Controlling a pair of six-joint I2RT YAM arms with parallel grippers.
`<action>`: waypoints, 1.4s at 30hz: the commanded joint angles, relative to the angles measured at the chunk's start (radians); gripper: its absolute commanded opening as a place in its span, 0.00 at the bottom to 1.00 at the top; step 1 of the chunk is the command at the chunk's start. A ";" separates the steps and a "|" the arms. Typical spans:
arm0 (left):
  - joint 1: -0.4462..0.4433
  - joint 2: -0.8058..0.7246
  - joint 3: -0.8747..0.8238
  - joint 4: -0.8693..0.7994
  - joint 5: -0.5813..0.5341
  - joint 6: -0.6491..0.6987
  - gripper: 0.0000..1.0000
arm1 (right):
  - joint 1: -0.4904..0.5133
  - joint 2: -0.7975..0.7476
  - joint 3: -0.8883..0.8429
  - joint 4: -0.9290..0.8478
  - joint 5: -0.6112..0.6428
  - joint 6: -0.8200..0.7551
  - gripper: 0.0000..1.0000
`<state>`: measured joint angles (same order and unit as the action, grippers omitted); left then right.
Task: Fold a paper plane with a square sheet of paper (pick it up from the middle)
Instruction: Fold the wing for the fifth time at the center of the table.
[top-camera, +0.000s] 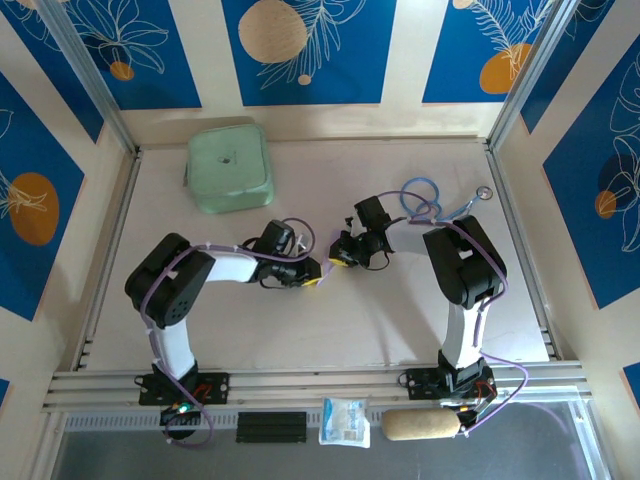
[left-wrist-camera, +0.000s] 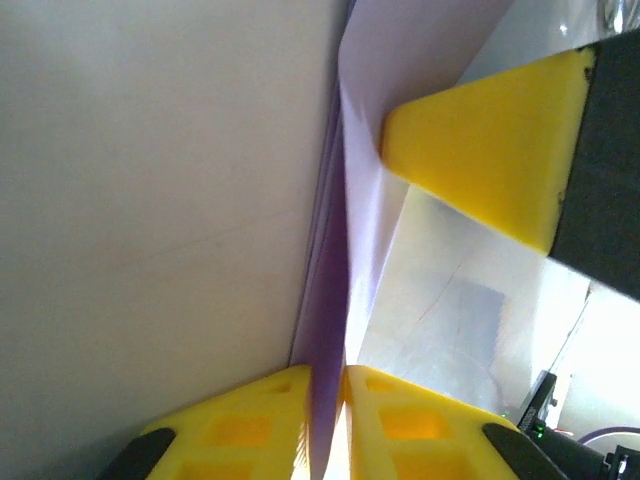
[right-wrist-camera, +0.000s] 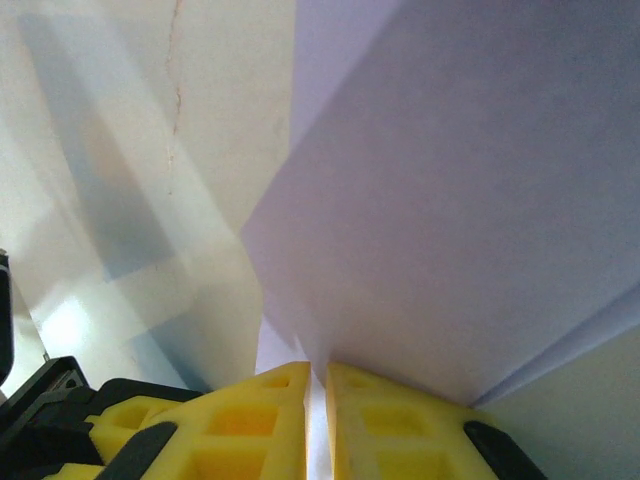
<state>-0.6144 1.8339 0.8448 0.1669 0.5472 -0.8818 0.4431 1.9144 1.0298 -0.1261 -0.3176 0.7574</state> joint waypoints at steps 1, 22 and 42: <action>0.009 -0.053 -0.012 -0.124 -0.038 0.035 0.19 | -0.001 0.037 0.001 -0.059 0.044 -0.020 0.16; -0.071 0.010 0.177 -0.159 -0.048 0.123 0.13 | 0.000 0.046 0.011 -0.086 0.043 -0.012 0.12; -0.078 0.074 0.188 -0.239 -0.066 0.147 0.10 | 0.000 0.058 0.026 -0.112 0.052 -0.010 0.11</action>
<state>-0.6796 1.8904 1.0168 -0.0273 0.4740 -0.7582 0.4431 1.9285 1.0565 -0.1692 -0.3176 0.7578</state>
